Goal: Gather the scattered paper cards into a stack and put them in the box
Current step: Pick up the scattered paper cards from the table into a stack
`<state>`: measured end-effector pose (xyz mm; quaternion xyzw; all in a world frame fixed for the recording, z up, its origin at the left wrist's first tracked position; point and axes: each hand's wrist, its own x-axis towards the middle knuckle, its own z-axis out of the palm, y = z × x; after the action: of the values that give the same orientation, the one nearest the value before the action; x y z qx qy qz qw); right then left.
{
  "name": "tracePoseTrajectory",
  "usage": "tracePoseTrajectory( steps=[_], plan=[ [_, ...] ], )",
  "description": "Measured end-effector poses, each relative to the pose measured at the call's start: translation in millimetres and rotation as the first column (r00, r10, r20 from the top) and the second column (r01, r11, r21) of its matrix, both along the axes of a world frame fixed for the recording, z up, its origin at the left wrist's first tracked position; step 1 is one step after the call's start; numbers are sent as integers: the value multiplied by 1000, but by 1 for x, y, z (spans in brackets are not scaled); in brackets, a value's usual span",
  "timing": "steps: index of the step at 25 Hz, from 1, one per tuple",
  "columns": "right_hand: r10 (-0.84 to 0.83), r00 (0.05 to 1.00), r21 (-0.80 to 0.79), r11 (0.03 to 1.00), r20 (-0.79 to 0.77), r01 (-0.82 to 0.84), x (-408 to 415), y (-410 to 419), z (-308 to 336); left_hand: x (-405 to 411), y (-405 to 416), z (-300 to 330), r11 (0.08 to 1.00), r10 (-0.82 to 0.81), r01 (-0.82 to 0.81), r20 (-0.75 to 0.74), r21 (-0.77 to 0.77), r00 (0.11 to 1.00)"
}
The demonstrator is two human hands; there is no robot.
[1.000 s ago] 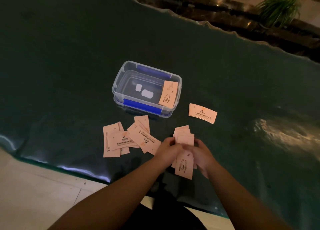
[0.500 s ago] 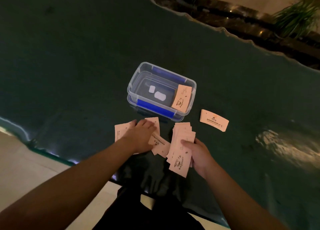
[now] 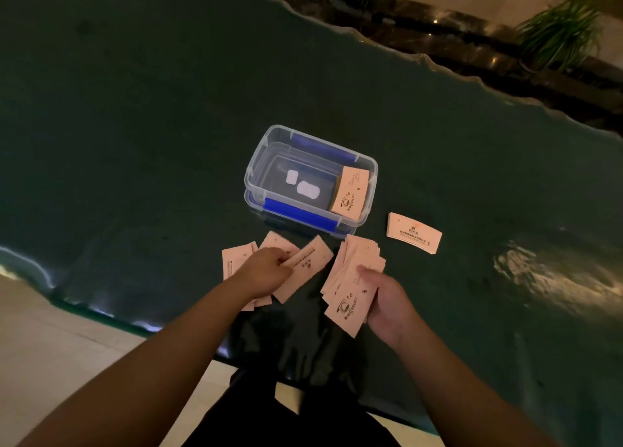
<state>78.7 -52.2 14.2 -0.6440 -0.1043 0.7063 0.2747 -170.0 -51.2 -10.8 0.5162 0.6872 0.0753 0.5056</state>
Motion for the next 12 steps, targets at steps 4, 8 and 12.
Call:
tracePoseTrajectory(
  steps=[4,8,12],
  plan=[
    [-31,994,-10,999,-102,30,-5,-8,2,14,-13,2,923,379,-332,303,-195,875],
    [-6,990,5,1000,-141,7,-11,-13,2,33,-19,1,867,497,-424,394,-261,773],
    [-18,988,7,1000,-151,20,-10,-14,2,46,-24,-1,859,512,-444,434,-254,741]
  ],
)
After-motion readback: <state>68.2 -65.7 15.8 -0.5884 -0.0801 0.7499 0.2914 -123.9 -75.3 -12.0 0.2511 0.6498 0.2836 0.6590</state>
